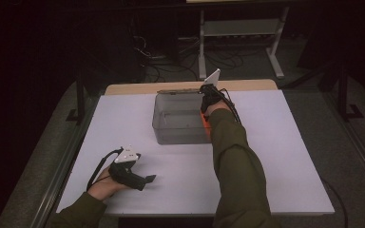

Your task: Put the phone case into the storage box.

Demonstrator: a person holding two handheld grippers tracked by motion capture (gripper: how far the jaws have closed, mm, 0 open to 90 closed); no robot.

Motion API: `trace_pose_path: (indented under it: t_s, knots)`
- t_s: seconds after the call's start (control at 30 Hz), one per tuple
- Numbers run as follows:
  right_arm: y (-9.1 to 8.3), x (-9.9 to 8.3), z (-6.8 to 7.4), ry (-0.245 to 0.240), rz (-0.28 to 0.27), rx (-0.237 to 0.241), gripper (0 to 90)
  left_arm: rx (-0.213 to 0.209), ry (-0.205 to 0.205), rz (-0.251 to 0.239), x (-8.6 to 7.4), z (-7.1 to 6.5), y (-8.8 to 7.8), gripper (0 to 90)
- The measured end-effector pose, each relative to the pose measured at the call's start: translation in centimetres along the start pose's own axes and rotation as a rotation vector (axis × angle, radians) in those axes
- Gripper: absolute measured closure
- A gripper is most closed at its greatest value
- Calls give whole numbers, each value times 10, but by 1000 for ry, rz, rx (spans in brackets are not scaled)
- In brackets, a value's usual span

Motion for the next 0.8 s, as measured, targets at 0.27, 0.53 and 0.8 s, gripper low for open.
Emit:
trace_pose_path:
  t_s: [0.27,0.53,0.8]
  knots:
    - [-2,0,1,-13,-11,-3,723,1,1,-1,0,0,0,0]
    - [-4,1,0,-18,-24,-13,720,-2,-2,-1,0,0,0,0]
    - [-9,1,-2,-16,-32,-21,721,-2,-1,2,0,0,0,0]
Point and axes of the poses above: each handheld gripper's, and its own axes: y roughly forward along the jaws, x roughly out of its top, z roughly to its left, the point moved 4 cm from there along y, roughly forward along the jaws, and after that the axes turned 15 degrees about -x, right-handed, at the moved point
